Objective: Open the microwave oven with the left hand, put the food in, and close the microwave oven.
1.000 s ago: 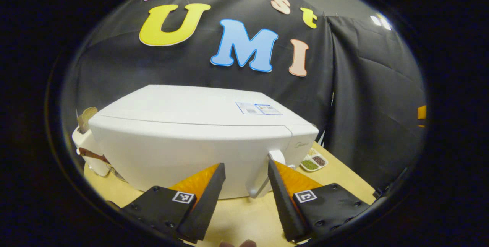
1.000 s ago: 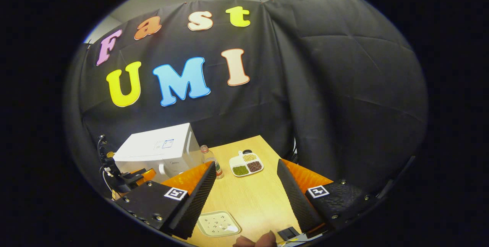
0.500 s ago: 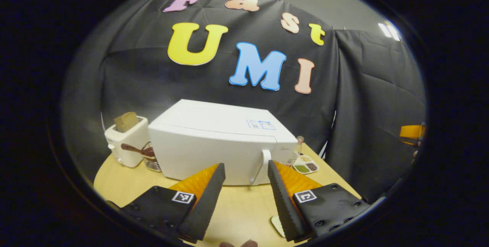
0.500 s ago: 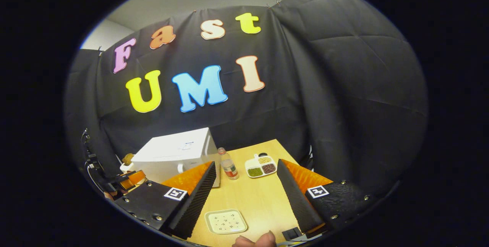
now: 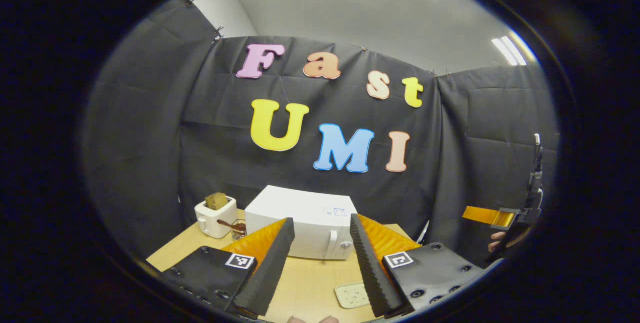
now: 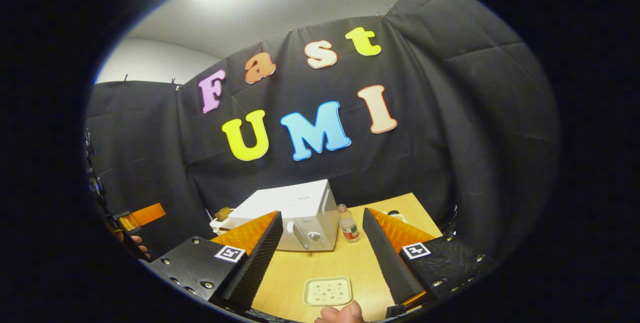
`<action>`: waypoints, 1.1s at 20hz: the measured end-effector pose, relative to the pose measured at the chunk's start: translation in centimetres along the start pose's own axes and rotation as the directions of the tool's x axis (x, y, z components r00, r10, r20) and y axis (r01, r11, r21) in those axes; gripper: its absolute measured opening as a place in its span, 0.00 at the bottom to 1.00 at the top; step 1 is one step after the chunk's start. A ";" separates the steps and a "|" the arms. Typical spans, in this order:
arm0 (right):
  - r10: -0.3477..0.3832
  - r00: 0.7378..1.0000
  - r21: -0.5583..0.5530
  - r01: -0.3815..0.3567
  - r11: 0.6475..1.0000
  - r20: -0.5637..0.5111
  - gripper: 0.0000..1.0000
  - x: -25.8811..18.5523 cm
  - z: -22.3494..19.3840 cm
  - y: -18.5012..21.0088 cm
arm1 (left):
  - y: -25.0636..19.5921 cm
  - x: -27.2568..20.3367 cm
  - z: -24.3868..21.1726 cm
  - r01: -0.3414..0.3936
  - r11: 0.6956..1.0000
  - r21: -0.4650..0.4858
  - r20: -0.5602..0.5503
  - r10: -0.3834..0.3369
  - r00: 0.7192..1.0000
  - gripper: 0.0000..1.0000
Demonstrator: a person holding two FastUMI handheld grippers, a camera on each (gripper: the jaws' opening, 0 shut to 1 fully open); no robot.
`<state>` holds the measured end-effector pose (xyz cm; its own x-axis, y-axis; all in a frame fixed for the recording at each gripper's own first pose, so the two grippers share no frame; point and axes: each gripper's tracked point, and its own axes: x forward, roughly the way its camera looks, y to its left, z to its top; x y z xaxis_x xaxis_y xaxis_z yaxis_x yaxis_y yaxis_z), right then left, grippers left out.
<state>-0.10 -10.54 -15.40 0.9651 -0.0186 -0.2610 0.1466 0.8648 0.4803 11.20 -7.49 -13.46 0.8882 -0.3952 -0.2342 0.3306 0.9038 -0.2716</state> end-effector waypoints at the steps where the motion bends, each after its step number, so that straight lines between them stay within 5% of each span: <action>1: 0.003 1.000 -0.008 -0.003 1.000 0.028 0.98 -0.4 0.8 0.4 | 0.0 -1.4 0.8 -0.012 1.000 0.025 0.008 0.012 1.000 0.78; 4: 0.003 0.997 -0.043 0.000 0.999 0.079 0.98 -1.5 2.9 2.3 | -0.7 -3.4 2.9 -0.018 0.995 0.098 0.047 0.013 0.999 0.78; 7: -0.049 0.992 -0.146 0.067 0.987 0.119 0.98 -1.7 4.0 3.6 | -1.7 -3.7 3.3 0.027 0.997 0.072 0.060 -0.031 0.998 0.80; 12: -0.120 0.965 -0.272 0.183 0.945 0.235 0.98 -1.4 4.5 7.6 | 3.2 -5.2 2.7 0.010 0.995 0.096 0.094 -0.019 0.995 0.79; 15: -0.027 0.968 -0.417 0.133 0.899 0.251 0.98 0.5 3.6 13.7 | 6.0 -6.0 3.1 -0.009 0.998 0.061 0.107 0.003 0.994 0.79; 17: 0.043 0.985 -0.486 0.044 0.873 0.167 0.95 2.1 1.5 16.8 | 8.3 -6.3 2.9 -0.040 0.998 0.043 0.106 0.035 0.994 0.79; 19: 0.119 0.984 -0.450 -0.048 0.892 0.130 0.95 2.7 1.0 19.5 | 10.7 -6.9 2.5 -0.079 0.996 0.041 0.102 0.074 0.992 0.78; 22: 0.093 0.990 -0.414 -0.042 0.909 0.104 0.95 3.4 0.2 18.9 | 12.7 -8.1 2.2 -0.110 0.993 0.033 0.100 0.106 0.989 0.78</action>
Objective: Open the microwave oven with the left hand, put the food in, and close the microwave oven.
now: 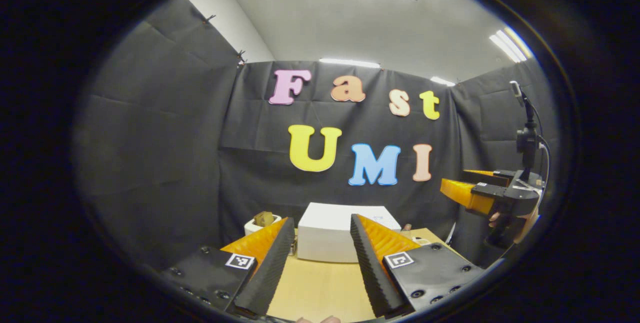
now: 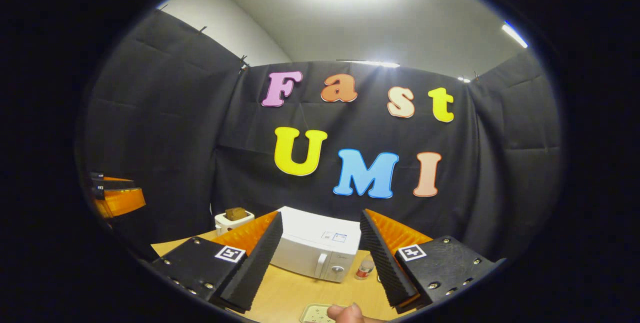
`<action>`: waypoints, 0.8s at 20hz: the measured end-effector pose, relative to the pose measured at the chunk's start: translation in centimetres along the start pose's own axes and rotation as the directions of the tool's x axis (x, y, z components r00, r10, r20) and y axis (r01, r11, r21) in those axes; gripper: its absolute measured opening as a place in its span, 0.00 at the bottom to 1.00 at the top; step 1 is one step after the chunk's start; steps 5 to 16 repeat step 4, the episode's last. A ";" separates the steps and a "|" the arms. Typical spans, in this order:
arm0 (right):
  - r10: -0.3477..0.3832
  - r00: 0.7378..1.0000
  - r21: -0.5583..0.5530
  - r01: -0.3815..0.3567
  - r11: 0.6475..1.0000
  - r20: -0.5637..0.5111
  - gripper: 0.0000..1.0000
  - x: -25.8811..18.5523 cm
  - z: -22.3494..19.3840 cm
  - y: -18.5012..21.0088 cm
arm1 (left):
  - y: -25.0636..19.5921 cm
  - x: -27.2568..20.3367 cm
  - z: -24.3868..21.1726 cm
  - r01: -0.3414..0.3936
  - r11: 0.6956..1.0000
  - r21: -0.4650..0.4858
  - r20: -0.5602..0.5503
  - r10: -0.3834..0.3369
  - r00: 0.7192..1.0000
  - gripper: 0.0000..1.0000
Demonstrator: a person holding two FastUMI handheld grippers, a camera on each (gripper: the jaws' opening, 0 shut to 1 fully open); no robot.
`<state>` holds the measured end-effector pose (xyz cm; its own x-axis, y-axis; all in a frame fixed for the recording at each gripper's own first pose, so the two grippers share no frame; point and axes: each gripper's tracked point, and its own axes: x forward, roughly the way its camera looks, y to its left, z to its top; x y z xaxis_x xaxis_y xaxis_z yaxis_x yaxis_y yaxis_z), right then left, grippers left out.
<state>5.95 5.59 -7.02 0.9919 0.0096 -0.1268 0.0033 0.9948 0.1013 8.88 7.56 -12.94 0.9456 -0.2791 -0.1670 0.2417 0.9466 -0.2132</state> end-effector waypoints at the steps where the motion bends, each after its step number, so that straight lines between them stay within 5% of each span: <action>1: 0.009 1.000 -0.009 -0.009 1.000 -0.020 0.95 0.4 -0.4 0.4 | 0.5 -0.2 -0.3 -0.010 1.000 -0.005 -0.003 0.010 1.000 0.78; 16: 0.019 0.999 -0.020 -0.019 1.000 -0.026 0.95 0.8 -0.2 1.1 | 1.3 -0.3 -0.8 -0.023 1.000 -0.018 -0.012 0.023 1.000 0.78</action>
